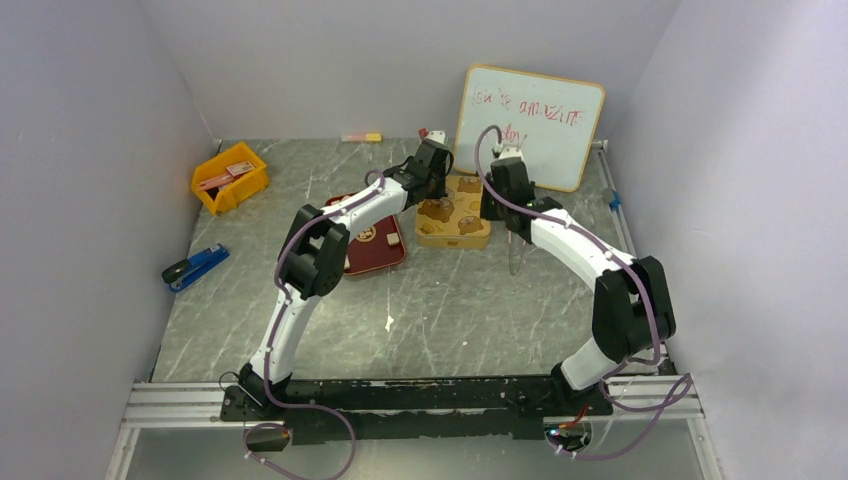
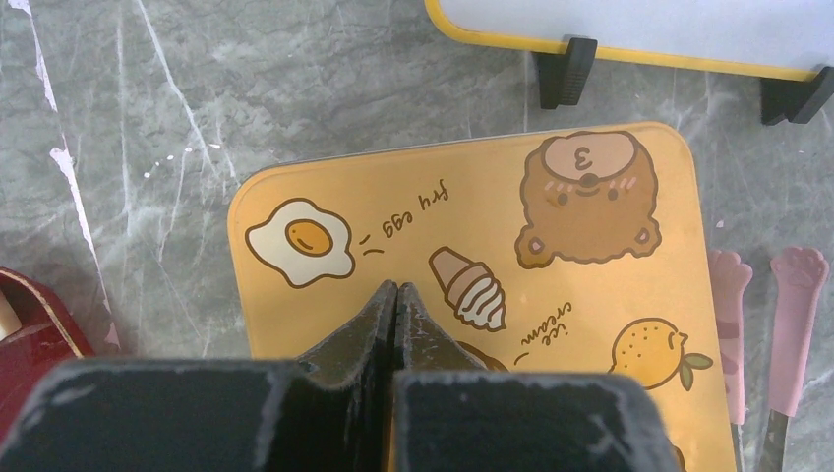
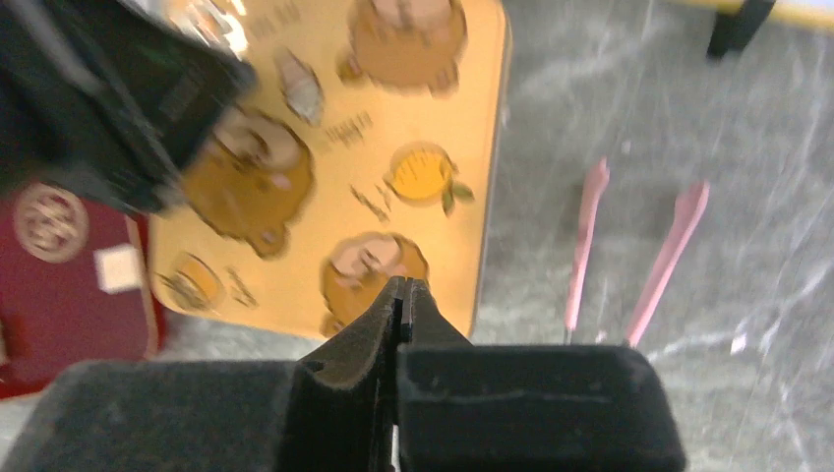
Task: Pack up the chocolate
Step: Close the box lid on the packing box.
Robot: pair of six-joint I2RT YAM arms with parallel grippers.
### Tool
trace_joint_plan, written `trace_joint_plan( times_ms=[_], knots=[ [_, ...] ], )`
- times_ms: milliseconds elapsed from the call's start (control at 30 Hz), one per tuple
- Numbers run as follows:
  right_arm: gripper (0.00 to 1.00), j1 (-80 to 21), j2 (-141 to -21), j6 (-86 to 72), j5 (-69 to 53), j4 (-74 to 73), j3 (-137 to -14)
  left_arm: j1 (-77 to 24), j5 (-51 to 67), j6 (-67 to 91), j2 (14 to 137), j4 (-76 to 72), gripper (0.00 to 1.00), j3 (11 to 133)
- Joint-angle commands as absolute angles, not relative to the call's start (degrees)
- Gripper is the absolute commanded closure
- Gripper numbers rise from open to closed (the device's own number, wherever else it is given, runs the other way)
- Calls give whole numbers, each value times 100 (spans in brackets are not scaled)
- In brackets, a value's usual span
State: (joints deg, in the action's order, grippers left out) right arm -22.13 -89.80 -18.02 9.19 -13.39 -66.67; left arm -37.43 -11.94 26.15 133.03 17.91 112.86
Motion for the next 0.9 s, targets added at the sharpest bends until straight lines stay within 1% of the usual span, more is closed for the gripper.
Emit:
trace_joint_plan(
  times_ms=[0, 133, 533, 700, 867],
  knots=[
    [100, -2233, -9164, -2067, 1048, -1217, -5971, -3783, -1256, 2496, 13605, 2329, 95, 11312],
    [100, -2247, -9291, -2170, 972, -1080, -5636, -3781, -1265, 2487, 13597, 2312, 95, 11245],
    [100, -2259, -9046, -2119, 983, -1037, -5702, -3790, -1283, 2504, 13522, 2278, 95, 11171],
    [100, -2280, -8773, -2052, 987, -932, -5876, -3795, -1286, 2514, 13530, 2265, 95, 11200],
    [100, -2282, -8740, -1921, 1080, -917, -6390, -3795, -1280, 2540, 13592, 2316, 95, 11270]
  ],
)
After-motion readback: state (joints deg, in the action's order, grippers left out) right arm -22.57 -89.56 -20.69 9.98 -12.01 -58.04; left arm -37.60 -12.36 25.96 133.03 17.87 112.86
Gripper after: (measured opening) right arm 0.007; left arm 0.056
